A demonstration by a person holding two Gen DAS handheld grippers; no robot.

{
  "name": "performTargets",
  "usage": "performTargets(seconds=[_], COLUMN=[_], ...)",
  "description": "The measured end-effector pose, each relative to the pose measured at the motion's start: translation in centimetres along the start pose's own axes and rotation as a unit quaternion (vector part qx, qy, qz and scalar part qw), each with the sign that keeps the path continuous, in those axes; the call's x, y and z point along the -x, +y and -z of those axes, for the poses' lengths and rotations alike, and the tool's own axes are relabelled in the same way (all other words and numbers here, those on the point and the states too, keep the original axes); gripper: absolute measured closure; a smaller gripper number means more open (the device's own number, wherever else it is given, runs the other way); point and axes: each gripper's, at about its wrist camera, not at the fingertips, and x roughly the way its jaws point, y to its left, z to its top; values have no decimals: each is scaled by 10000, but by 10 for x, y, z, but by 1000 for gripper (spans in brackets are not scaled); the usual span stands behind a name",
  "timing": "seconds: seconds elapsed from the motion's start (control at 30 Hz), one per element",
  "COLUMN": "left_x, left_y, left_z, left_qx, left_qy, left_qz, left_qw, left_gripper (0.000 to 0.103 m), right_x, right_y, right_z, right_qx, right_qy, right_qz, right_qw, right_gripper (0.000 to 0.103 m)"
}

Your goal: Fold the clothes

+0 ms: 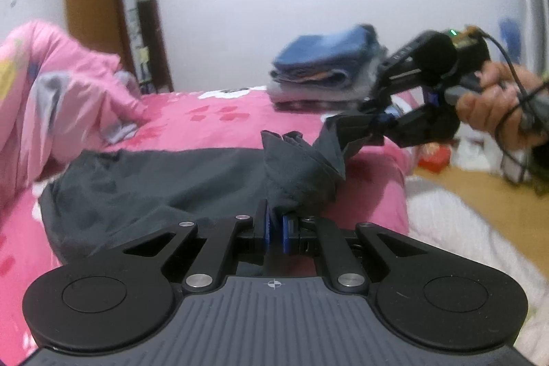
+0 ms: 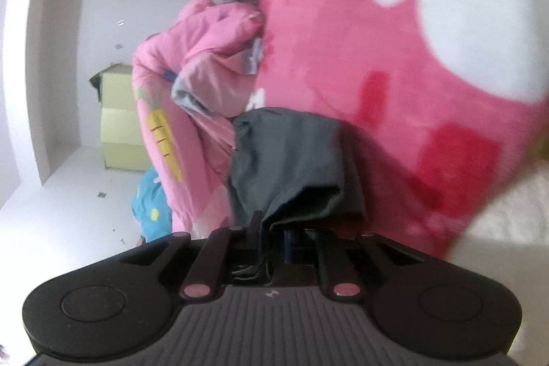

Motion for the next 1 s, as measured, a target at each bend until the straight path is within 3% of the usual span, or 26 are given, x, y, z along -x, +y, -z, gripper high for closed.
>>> performTargets(seconds=[0.23,0.37,0.53,1.0], left_x=[6,8,6,-45], left_y=[42,67,108,245], left_z=[-6,-10,-13,-24], left_qx=[1056,1423,1991,2805], left_qy=[-240,-344,-473,-592], left_qz=[-90,-222,-347,-499], left_qw=[9941,9890,9782,9567], left_gripper=[98,98,99,99], right_x=[-26,-51,-90,-225], right_y=[27,48,72,123], right_z=[-11,-18,-29,-78], right_qx=[208,451,622,1007], right_qy=[5,79,130,171], right_qz=[-232,-310,-397,-352], right_qw=[9995,9985,9972,9941], right_gripper=[93,93,93,94])
